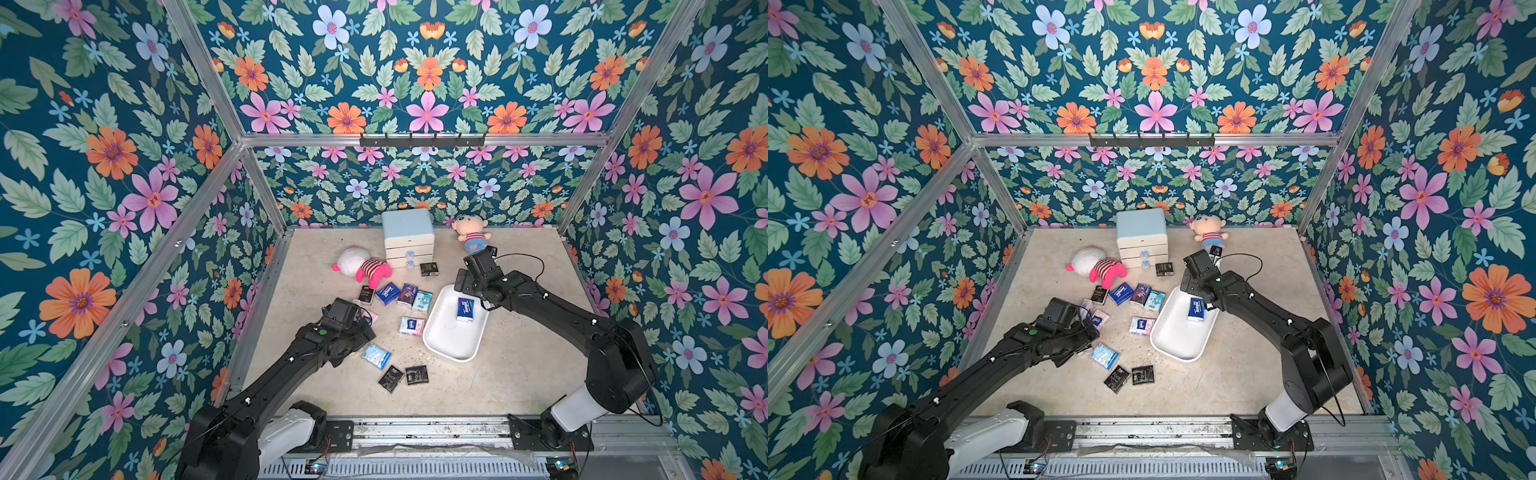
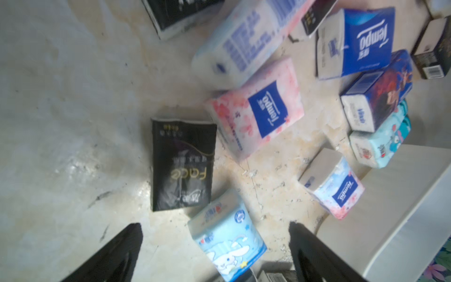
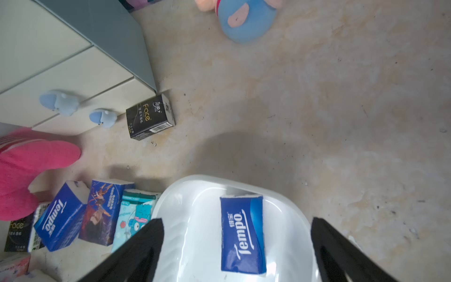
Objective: Put the pocket tissues into the storage box
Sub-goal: Place the pocket tissues in the storage box, then pick up the pocket tissues from the center of the board.
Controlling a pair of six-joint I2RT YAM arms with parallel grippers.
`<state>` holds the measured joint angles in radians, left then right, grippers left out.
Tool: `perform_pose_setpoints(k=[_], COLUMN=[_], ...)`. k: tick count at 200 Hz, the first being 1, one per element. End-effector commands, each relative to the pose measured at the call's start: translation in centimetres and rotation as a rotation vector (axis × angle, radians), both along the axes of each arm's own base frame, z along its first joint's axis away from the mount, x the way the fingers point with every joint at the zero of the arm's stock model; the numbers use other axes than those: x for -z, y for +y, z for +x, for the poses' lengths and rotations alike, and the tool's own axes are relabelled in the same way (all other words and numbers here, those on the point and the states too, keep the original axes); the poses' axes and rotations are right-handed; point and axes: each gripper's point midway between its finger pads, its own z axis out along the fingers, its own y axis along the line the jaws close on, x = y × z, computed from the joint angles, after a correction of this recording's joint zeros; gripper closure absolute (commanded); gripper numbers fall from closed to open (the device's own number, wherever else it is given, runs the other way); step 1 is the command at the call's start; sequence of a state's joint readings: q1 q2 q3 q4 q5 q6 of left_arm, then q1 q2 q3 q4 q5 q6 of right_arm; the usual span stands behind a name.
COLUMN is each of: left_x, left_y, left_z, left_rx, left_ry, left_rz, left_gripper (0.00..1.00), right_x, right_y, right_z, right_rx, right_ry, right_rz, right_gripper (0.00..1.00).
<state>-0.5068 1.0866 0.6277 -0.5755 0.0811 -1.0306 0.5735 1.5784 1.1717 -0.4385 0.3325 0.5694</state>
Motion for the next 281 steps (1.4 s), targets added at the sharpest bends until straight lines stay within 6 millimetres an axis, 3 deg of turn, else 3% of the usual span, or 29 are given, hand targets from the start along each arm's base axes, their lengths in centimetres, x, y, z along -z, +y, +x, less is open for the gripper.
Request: perform_pose_setpoints(k=[1,43,93,156,173,211,246,281], left_x=[0.1,1.1,2.7,5.6,5.6,3.4,0.7,-2.9], left_y=[-0.8,-3.9,-4.8,-3.8,-3.9,-4.3,-4.6,-7.1], left_z=[-0.5,-1.1,0.0,-1.8,-1.8,-0.7,0.7,4.0], left_rx=[-0.112,-0.148,-0.170,-0.188,-0.172,-0.094,-0.020,0.119], left_ry=[0.011,0.043,0.069,0.148,0.148,0.097,0.029,-0.081], left_rz=[0.012,-0.002,0.054,0.085,0.084,0.115,0.151,0.170], left_gripper=[0.01,0.01,0.07,0.24,0.36,0.68,0.68,0.69], right_x=[-1.7,-4.3,-5.7,-4.3,-3.6,-2.8,-1.9,-1.4], right_y=[-0.7,-1.4,-4.1,-5.4,-5.2,-4.4,-4.6,-4.2], right_z=[0.7,1.1,0.0,-0.3,-0.2,0.3,0.1,-1.2], right_rx=[-0.023,-0.043,0.007,0.018,0.016,0.011,0.007,-0.034], right_ry=[-0.064,-0.149,-0.192,-0.173,-0.155,-0.128,-0.114,-0.089], right_rz=[-0.047,0.005,-0.002,0.008,0.019,0.051,0.027,0.059], right_gripper=[0.01,0.01,0.01,0.01,0.02,0.03,0.03,0.01])
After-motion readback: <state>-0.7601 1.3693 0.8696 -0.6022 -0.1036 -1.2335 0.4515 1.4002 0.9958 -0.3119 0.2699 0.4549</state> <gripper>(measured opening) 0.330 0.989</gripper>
